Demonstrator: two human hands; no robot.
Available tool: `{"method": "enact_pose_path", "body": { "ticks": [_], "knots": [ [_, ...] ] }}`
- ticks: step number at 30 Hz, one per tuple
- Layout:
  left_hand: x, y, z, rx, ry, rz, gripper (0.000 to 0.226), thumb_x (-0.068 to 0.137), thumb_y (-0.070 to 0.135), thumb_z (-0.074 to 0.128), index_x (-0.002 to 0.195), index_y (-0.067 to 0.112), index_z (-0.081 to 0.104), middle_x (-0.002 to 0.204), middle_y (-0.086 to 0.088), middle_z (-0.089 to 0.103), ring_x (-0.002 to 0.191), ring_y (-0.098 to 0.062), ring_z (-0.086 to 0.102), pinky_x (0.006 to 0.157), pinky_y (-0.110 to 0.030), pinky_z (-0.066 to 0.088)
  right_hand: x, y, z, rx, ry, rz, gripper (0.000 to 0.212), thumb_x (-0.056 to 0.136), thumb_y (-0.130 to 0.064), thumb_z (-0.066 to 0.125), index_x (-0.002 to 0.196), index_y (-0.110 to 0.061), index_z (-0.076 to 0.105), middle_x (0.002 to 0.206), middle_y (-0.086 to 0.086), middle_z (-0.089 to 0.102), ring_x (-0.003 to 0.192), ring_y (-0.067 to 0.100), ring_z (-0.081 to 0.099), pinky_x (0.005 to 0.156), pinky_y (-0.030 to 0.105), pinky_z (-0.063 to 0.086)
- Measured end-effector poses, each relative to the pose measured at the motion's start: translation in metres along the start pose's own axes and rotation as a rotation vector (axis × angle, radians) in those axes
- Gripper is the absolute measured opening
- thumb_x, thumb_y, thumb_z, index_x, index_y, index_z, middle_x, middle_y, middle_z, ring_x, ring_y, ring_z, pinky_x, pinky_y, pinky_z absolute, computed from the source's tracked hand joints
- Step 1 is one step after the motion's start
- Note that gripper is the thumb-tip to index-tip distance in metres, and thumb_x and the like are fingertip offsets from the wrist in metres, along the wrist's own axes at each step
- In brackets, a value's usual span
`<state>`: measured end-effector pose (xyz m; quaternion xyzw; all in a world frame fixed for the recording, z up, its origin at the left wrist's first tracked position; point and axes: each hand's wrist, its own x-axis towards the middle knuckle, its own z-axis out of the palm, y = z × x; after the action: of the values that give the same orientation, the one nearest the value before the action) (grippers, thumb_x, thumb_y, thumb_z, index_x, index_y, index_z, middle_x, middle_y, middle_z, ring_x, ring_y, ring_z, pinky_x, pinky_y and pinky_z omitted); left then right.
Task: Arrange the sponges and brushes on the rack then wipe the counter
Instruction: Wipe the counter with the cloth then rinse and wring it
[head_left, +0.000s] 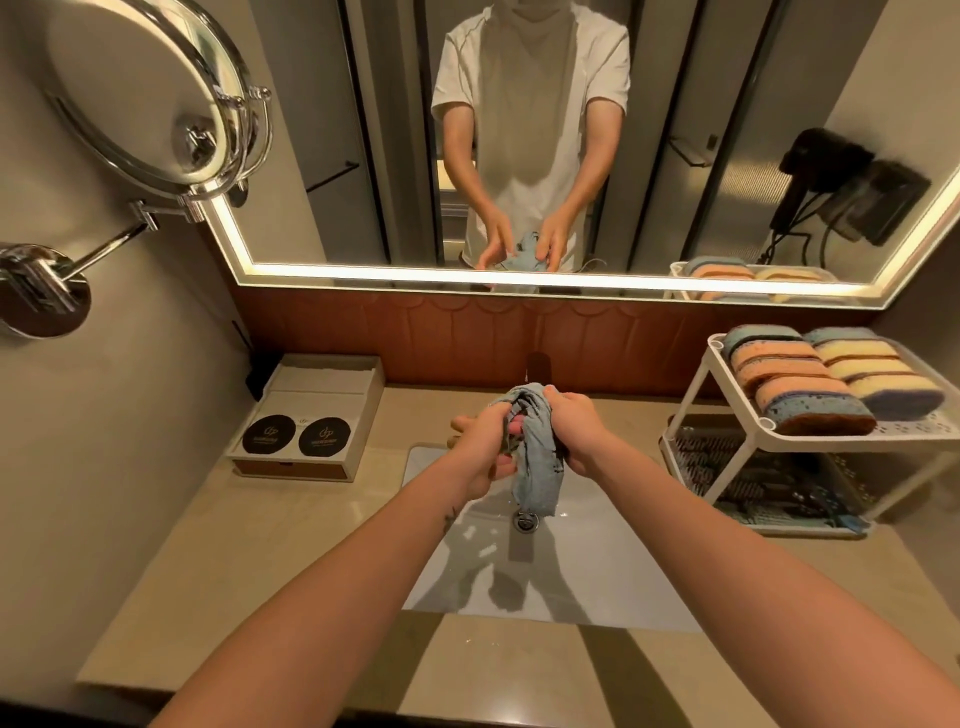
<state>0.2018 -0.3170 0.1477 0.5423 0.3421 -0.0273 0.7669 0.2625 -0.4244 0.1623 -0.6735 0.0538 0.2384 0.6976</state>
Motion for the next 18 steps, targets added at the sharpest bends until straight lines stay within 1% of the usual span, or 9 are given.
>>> {"method": "enact_pose_path", "body": {
  "ticks": [2, 4, 5, 8, 10, 11, 13, 15, 18],
  "knots": [
    [-0.013, -0.002, 0.005, 0.189, 0.008, 0.058, 0.061, 0.067, 0.061, 0.067, 0.106, 0.027, 0.036, 0.125, -0.008, 0.045, 0.102, -0.021, 0.061, 0.072, -0.038, 0.058, 0.007, 0.004, 0.003, 0.036, 0.073, 0.03, 0.033, 0.106, -0.023, 0.042, 0.105, 0.003, 0.062, 0.097, 0.023, 0.069, 0.077, 0.027, 0.069, 0.064, 0.034, 0.057],
    [-0.022, -0.004, 0.007, 0.332, 0.005, 0.159, 0.06, 0.072, 0.061, 0.065, 0.111, 0.023, 0.038, 0.12, -0.006, 0.039, 0.108, -0.017, 0.052, 0.09, -0.041, 0.053, 0.007, 0.003, 0.008, 0.104, 0.117, 0.077, 0.028, 0.107, -0.016, 0.041, 0.102, 0.003, 0.061, 0.095, 0.021, 0.066, 0.075, 0.029, 0.065, 0.061, 0.035, 0.054],
    [-0.027, -0.001, 0.006, 0.386, -0.011, 0.2, 0.061, 0.074, 0.061, 0.065, 0.112, 0.022, 0.039, 0.12, -0.005, 0.04, 0.106, -0.016, 0.051, 0.091, -0.038, 0.051, 0.007, 0.003, 0.01, 0.14, 0.126, 0.091, 0.026, 0.107, -0.013, 0.041, 0.101, 0.004, 0.06, 0.097, 0.022, 0.065, 0.075, 0.03, 0.065, 0.062, 0.037, 0.054],
    [-0.029, 0.009, -0.006, 0.53, -0.1, 0.265, 0.054, 0.079, 0.056, 0.069, 0.109, 0.017, 0.047, 0.11, -0.008, 0.062, 0.097, -0.02, 0.063, 0.074, -0.034, 0.052, 0.006, 0.001, 0.015, 0.201, 0.148, 0.161, 0.026, 0.106, -0.01, 0.039, 0.097, 0.004, 0.059, 0.105, 0.025, 0.065, 0.079, 0.036, 0.065, 0.069, 0.046, 0.056],
    [-0.026, 0.014, -0.014, 0.608, -0.062, 0.309, 0.043, 0.082, 0.047, 0.066, 0.104, 0.013, 0.054, 0.097, -0.012, 0.07, 0.092, -0.027, 0.069, 0.074, -0.042, 0.056, 0.002, -0.001, 0.017, 0.16, 0.14, 0.192, 0.023, 0.105, -0.009, 0.042, 0.103, 0.004, 0.061, 0.098, 0.025, 0.067, 0.076, 0.034, 0.067, 0.056, 0.04, 0.057],
    [-0.024, 0.016, -0.017, 0.619, -0.032, 0.339, 0.035, 0.083, 0.043, 0.064, 0.099, 0.012, 0.057, 0.094, -0.014, 0.072, 0.089, -0.03, 0.07, 0.075, -0.043, 0.057, 0.002, -0.001, 0.018, 0.117, 0.126, 0.195, 0.021, 0.103, -0.007, 0.044, 0.107, 0.003, 0.062, 0.094, 0.022, 0.068, 0.072, 0.031, 0.066, 0.046, 0.033, 0.054],
    [-0.022, 0.017, -0.02, 0.578, 0.016, 0.366, 0.016, 0.089, 0.031, 0.06, 0.087, 0.015, 0.061, 0.081, -0.01, 0.068, 0.078, -0.027, 0.064, 0.068, -0.036, 0.052, -0.001, -0.003, 0.018, -0.024, 0.095, 0.166, 0.024, 0.102, -0.006, 0.044, 0.112, 0.001, 0.064, 0.091, 0.019, 0.068, 0.065, 0.026, 0.064, 0.037, 0.024, 0.048],
    [-0.019, 0.018, -0.024, 0.447, 0.041, 0.344, 0.015, 0.094, 0.023, 0.054, 0.084, 0.016, 0.064, 0.078, -0.004, 0.065, 0.076, -0.02, 0.06, 0.065, -0.029, 0.047, -0.007, -0.007, 0.016, -0.169, 0.038, 0.154, 0.028, 0.102, -0.008, 0.039, 0.11, 0.001, 0.065, 0.085, 0.018, 0.068, 0.058, 0.025, 0.062, 0.037, 0.024, 0.048],
    [-0.016, 0.021, -0.028, 0.235, 0.049, 0.264, 0.022, 0.098, 0.02, 0.05, 0.095, 0.015, 0.071, 0.092, -0.006, 0.073, 0.088, -0.021, 0.068, 0.069, -0.028, 0.055, -0.02, -0.014, 0.005, -0.347, -0.052, 0.171, 0.033, 0.104, -0.018, 0.037, 0.102, -0.002, 0.065, 0.076, 0.016, 0.071, 0.055, 0.023, 0.067, 0.046, 0.028, 0.057]
  ]
}}
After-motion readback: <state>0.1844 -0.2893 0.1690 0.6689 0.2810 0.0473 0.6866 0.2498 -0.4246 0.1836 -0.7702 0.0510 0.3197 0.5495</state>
